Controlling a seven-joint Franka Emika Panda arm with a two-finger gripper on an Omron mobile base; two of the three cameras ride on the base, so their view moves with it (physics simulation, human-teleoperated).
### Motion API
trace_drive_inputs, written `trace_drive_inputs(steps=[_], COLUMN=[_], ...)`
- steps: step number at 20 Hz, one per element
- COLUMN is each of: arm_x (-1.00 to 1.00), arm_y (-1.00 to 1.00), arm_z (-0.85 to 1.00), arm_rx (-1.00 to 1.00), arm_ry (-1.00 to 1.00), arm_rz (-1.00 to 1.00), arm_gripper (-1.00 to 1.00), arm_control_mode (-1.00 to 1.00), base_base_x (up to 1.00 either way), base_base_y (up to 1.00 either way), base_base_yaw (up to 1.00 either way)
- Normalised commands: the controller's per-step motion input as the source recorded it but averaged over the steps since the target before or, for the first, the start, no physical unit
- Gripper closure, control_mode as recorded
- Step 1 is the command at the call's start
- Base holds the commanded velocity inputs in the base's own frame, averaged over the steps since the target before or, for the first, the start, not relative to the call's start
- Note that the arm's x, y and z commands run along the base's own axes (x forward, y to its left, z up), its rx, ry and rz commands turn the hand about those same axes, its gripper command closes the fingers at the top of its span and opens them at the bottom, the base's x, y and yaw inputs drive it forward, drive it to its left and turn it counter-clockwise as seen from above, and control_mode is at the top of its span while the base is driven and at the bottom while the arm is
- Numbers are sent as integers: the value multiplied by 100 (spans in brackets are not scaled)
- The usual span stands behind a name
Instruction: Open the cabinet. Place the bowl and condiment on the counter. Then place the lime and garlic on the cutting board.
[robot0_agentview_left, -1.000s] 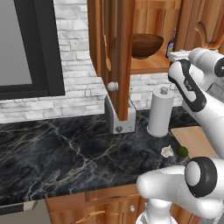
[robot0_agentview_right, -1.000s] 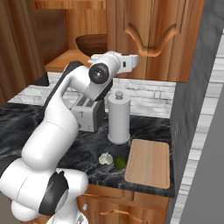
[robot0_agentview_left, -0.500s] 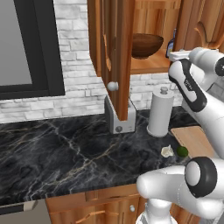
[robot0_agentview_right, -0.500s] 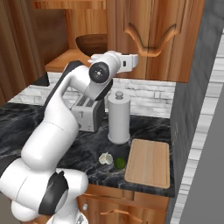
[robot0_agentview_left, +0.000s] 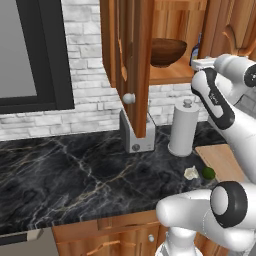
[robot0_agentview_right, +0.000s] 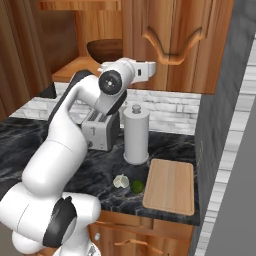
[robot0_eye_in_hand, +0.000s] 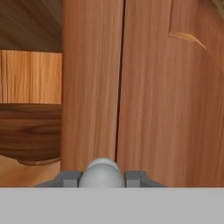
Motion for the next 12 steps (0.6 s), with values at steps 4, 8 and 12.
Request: trace_drive_inputs(steps=[4,8,12], arm_x=[-2,-5,-11], arm_y=[-36,-48,-51], arm_z=[16,19,21], arm_rx=[0,0,0], arm_ry=[-2,0,0], arm_rz=[-2,-4,-7], arm_gripper=[100,100,100], arm_control_mode=[-100,-100,-100], base_base_x=[0,0,0], base_base_y=[0,0,0], base_base_yaw=[0,0,0])
